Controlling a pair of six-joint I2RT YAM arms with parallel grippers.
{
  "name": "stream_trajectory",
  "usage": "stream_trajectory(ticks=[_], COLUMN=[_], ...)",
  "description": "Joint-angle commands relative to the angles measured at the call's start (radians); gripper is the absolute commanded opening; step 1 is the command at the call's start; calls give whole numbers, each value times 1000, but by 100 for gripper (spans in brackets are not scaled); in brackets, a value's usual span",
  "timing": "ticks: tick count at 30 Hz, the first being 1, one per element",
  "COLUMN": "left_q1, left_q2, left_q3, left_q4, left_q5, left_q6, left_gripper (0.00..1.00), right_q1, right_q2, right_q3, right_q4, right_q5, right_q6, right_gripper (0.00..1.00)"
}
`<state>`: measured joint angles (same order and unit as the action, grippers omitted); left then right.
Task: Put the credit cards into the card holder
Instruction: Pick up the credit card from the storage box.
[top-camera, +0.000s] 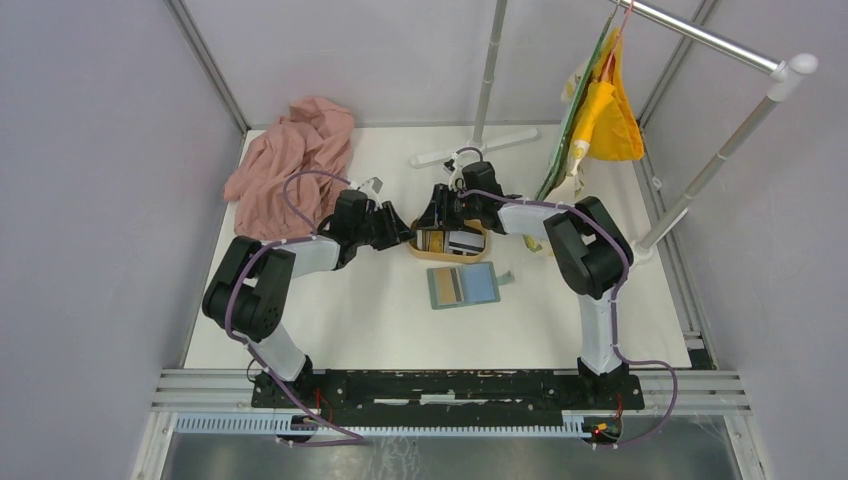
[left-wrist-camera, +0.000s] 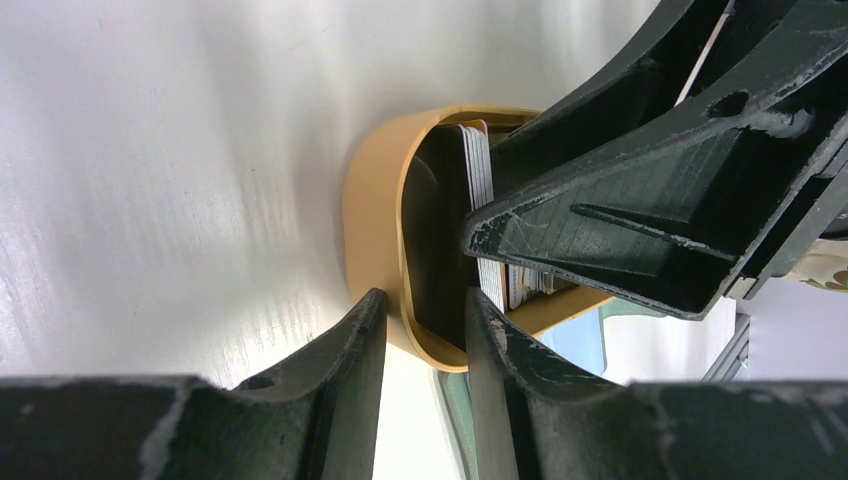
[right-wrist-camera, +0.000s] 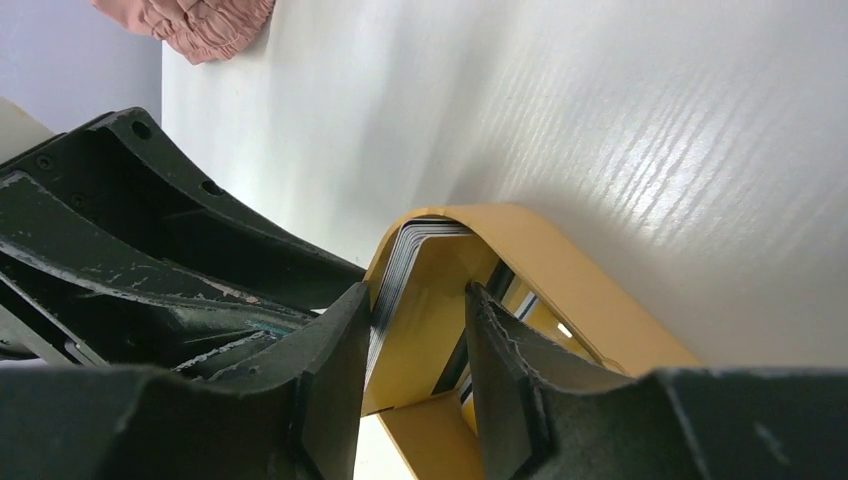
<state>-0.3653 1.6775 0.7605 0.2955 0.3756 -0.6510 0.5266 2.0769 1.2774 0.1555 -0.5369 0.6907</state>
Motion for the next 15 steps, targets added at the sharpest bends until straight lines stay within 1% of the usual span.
stream_trajectory(ticks=[1,7,15], left_q1=[-12,-11,-11], left_q2=[14,29,46], left_q3=[42,46,56], left_q4=[62,59,59], left_q5=[54,41,45], left_q6=[28,30,33], left_gripper=[41,41,41], right_q1=[-16,-34,-50], right_q2=[-46,-66,-82], right_q3=[-10,-20,-39], right_q4=[-31,-51,-75], right_q5=[58,60,50], right_q6=[-57,-91,-130], right_gripper=[43,38,36])
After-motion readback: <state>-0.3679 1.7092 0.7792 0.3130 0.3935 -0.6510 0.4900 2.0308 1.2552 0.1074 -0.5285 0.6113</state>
